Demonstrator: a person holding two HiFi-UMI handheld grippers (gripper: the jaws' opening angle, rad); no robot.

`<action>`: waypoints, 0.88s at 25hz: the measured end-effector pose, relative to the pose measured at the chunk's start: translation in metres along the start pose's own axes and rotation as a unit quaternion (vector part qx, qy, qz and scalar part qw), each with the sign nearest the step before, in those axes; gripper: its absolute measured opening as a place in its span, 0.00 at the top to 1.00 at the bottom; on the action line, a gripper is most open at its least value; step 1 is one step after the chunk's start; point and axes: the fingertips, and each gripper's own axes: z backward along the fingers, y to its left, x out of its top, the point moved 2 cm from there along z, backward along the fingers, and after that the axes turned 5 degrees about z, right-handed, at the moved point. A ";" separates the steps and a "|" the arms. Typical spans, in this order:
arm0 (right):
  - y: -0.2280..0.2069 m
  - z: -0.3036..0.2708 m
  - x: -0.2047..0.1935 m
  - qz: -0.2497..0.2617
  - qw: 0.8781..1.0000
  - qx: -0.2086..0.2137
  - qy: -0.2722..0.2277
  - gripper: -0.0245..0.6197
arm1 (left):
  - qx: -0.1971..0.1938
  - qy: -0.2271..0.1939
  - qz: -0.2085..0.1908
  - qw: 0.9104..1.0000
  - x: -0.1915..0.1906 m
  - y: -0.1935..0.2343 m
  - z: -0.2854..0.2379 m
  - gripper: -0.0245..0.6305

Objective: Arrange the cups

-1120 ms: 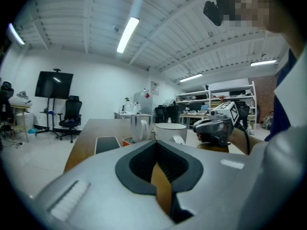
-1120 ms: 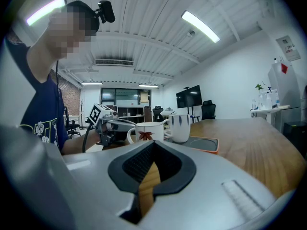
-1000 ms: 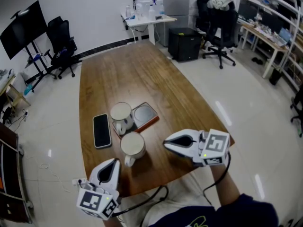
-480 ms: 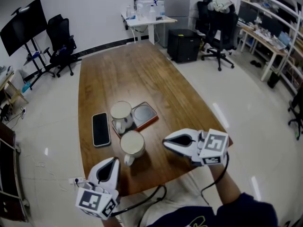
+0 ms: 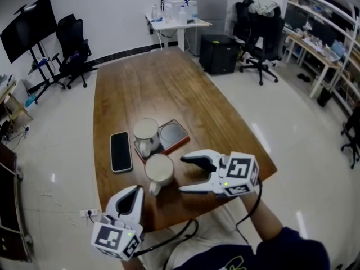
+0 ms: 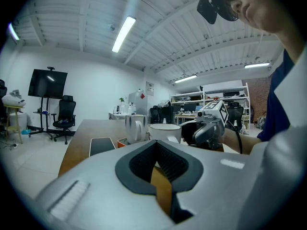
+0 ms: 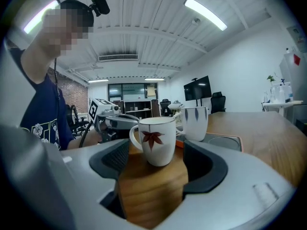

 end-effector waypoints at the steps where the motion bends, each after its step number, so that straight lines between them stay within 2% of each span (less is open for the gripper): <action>1: 0.000 -0.007 0.000 -0.001 1.000 0.003 0.004 0.44 | 0.000 0.000 0.000 1.000 0.000 0.000 0.000 0.96; 3: -0.001 -0.019 0.001 -0.002 1.000 0.005 0.015 0.37 | 0.000 0.000 0.000 1.000 0.000 0.000 0.000 0.96; 7: -0.005 -0.035 0.011 -0.007 1.000 -0.009 0.026 0.35 | 0.000 0.001 -0.001 1.000 0.001 -0.001 -0.001 0.96; 16: -0.008 -0.059 0.011 -0.003 1.000 0.004 0.022 0.35 | -0.009 0.001 -0.003 1.000 0.001 -0.002 -0.003 0.96; 19: -0.006 -0.060 0.014 0.000 1.000 0.007 0.022 0.39 | -0.008 0.002 -0.003 1.000 0.001 -0.002 -0.002 0.96; 22: -0.004 -0.059 0.023 0.005 1.000 -0.003 0.024 0.39 | -0.009 0.001 -0.003 1.000 0.000 -0.003 -0.002 0.96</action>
